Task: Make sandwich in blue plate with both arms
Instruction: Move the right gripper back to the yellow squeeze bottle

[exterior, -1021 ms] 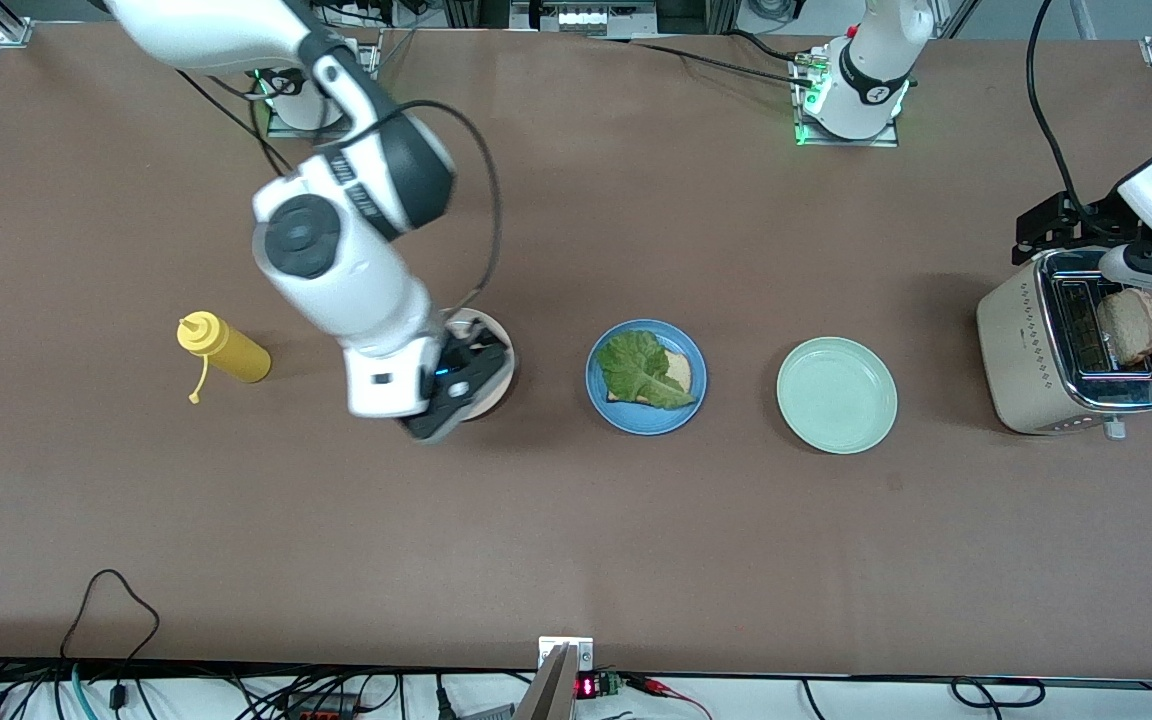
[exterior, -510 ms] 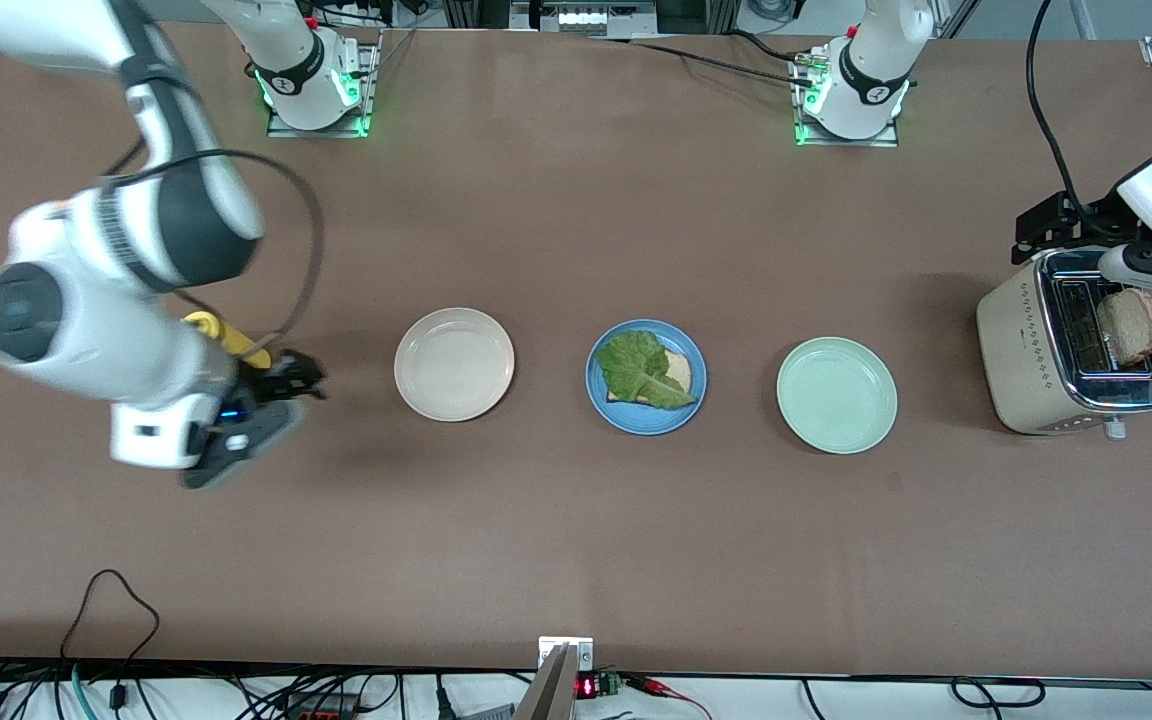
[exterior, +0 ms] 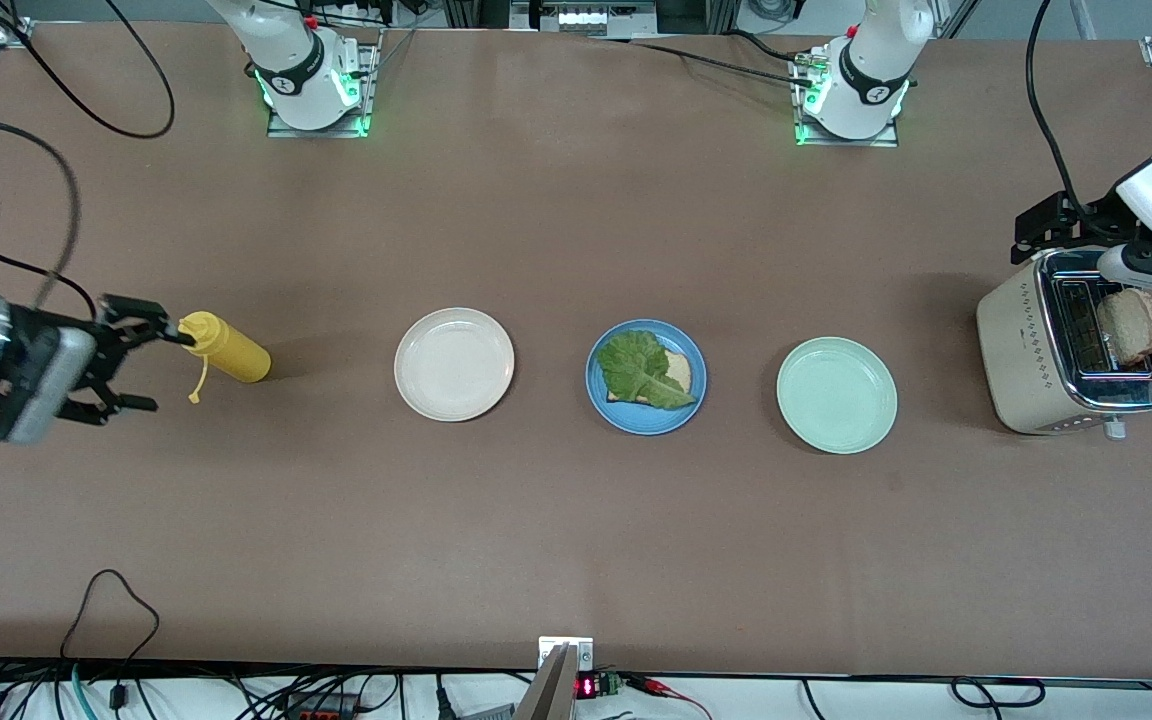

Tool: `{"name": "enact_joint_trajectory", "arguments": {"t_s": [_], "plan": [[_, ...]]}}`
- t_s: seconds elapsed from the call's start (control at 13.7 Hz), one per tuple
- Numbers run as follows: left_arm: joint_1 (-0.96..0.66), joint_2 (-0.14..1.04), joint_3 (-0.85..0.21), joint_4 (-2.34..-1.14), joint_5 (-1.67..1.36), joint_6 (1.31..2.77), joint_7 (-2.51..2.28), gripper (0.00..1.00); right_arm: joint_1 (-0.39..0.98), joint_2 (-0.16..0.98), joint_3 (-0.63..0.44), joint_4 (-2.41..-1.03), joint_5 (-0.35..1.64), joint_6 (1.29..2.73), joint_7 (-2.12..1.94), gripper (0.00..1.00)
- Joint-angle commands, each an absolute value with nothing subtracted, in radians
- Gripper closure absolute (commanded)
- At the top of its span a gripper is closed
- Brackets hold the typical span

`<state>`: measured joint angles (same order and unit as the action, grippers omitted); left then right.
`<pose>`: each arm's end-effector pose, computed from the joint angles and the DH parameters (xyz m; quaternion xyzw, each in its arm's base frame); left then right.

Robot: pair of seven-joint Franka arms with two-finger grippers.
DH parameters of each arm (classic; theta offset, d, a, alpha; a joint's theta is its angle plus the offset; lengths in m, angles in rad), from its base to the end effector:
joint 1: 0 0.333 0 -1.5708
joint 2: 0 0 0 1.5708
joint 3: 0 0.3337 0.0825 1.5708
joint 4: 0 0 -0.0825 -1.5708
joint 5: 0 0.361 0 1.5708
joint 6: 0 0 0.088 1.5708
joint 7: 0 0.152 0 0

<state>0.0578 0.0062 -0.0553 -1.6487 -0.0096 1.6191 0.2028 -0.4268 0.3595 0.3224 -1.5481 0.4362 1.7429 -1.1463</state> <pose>0.5337 0.0000 0.5630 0.9948 -0.0997 -0.0173 0.0068 0.6278 -0.0323 0.4389 -0.8614 -0.4276 -0.0963 0.2568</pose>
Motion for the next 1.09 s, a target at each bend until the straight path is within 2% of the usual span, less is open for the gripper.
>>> {"name": "enact_joint_trajectory", "arguments": {"t_s": [0.0, 0.22, 0.51, 0.8, 1.02], "plan": [[0.051, -0.005, -0.052, -1.652, -0.018, 1.606, 0.195, 0.00, -0.584, 0.268, 0.341, -1.750, 0.628, 1.750, -1.442, 0.00], [0.051, -0.005, -0.055, -1.652, -0.020, 1.601, 0.195, 0.00, -0.719, 0.299, 0.339, -1.822, 0.773, 1.698, -1.714, 0.00], [0.049, -0.005, -0.055, -1.652, -0.020, 1.601, 0.193, 0.00, -0.845, 0.490, 0.339, -1.812, 0.890, 1.609, -2.084, 0.00], [0.049, -0.005, -0.055, -1.652, -0.020, 1.601, 0.195, 0.00, -0.876, 0.690, 0.337, -1.758, 0.933, 1.586, -2.377, 0.00], [0.046, 0.001, -0.055, -1.648, -0.023, 1.601, 0.193, 0.00, -0.877, 0.788, 0.337, -1.726, 0.937, 1.585, -2.511, 0.00]]}}
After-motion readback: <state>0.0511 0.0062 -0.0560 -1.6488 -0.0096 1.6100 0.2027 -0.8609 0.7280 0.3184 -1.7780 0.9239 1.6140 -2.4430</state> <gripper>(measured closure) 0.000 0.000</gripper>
